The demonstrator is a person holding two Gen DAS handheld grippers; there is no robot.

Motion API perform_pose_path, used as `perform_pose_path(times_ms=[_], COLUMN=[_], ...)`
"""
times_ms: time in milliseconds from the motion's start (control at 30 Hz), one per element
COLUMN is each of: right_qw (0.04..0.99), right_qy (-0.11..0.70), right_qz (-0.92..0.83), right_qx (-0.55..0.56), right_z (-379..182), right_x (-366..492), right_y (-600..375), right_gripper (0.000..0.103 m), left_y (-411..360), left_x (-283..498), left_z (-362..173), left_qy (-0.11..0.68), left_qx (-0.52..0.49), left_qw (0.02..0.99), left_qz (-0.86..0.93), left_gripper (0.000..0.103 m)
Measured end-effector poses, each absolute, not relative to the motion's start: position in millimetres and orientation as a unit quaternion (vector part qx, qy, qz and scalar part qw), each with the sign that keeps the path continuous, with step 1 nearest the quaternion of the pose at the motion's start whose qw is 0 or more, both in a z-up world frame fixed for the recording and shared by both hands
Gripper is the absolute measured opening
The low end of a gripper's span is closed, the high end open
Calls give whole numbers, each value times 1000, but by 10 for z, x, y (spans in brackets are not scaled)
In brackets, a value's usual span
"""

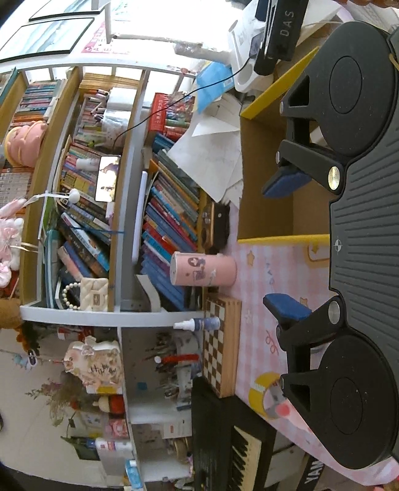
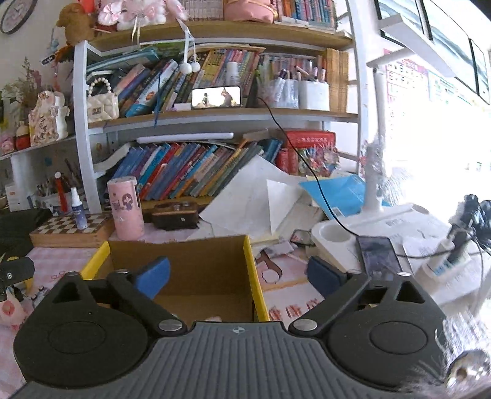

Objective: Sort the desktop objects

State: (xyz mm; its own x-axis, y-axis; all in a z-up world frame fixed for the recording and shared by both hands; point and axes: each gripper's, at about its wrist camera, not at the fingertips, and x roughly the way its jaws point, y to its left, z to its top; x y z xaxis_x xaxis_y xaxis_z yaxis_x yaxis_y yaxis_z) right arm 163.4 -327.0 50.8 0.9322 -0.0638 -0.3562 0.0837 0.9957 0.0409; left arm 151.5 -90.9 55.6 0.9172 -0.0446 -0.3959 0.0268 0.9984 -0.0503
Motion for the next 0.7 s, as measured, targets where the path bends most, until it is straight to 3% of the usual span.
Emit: perform_pose_path(times_ms=[700], right_qw=[967], right_qy=[237], right_qz=[-91], right_qx=[38], right_z=[244], right_x=[1020], right_y=[-2941], right_gripper=[97], left_y=[-522], left_x=[1002], left_z=[284], left_qy=[241], left_qx=[-32], left_qw=[969], left_qz=[-34], left_gripper=[74])
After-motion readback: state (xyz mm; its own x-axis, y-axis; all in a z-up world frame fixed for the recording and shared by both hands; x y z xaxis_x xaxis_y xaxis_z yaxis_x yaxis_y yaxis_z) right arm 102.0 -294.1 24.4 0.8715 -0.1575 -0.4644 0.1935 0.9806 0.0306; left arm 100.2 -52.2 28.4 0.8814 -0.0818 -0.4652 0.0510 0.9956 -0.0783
